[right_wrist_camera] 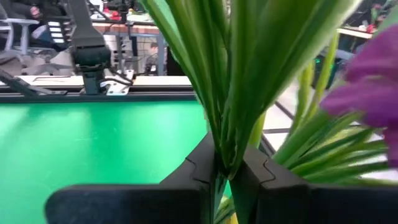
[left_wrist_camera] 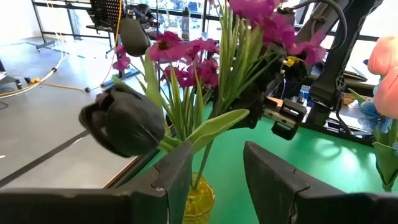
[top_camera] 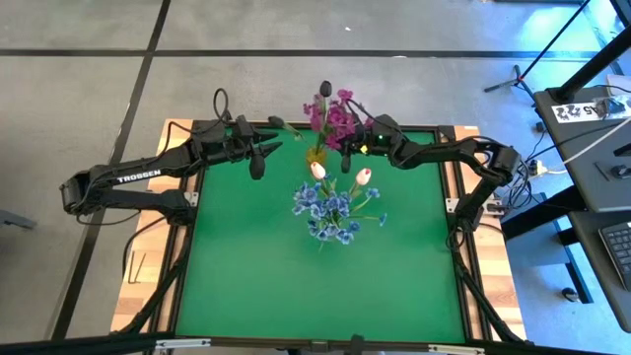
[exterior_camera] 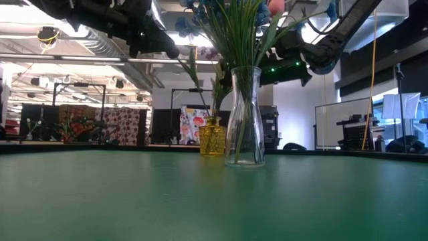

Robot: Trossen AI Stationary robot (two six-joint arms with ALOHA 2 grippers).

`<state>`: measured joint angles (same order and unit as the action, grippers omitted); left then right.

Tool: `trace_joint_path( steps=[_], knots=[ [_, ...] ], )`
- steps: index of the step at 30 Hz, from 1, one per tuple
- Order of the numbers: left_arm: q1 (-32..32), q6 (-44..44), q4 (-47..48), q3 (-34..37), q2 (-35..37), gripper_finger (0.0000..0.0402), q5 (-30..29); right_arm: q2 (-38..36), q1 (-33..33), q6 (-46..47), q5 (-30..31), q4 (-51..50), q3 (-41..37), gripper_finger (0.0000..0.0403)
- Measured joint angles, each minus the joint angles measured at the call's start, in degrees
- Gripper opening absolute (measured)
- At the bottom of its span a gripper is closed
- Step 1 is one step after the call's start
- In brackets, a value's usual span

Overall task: Sort flowers into vase by color
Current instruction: Put the violet flowers in the yellow vase

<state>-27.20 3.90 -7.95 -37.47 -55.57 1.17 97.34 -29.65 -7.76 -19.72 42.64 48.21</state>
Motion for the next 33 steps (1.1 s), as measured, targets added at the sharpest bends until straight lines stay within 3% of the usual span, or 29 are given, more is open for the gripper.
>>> trace_joint_path(
  steps=[12,22,28,33],
  knots=[
    [0.0,0.0,0.0,0.0,0.0,0.0142,0.0,0.0,0.0,0.0,-2.4,-1.4,0.0,0.0050],
    [0.0,0.0,1.0,0.0,0.0,0.0142,0.0,0.0,0.0,1.5,-3.6,-3.8,1.7,0.0185],
    [0.0,0.1,2.0,0.0,0.0,0.0142,0.0,-0.7,0.0,1.2,-5.3,-16.4,7.9,0.0252],
    [0.0,0.4,2.1,0.0,0.0,0.0142,0.0,-1.5,0.0,-0.4,-9.0,-27.5,12.8,0.0275]
  ],
)
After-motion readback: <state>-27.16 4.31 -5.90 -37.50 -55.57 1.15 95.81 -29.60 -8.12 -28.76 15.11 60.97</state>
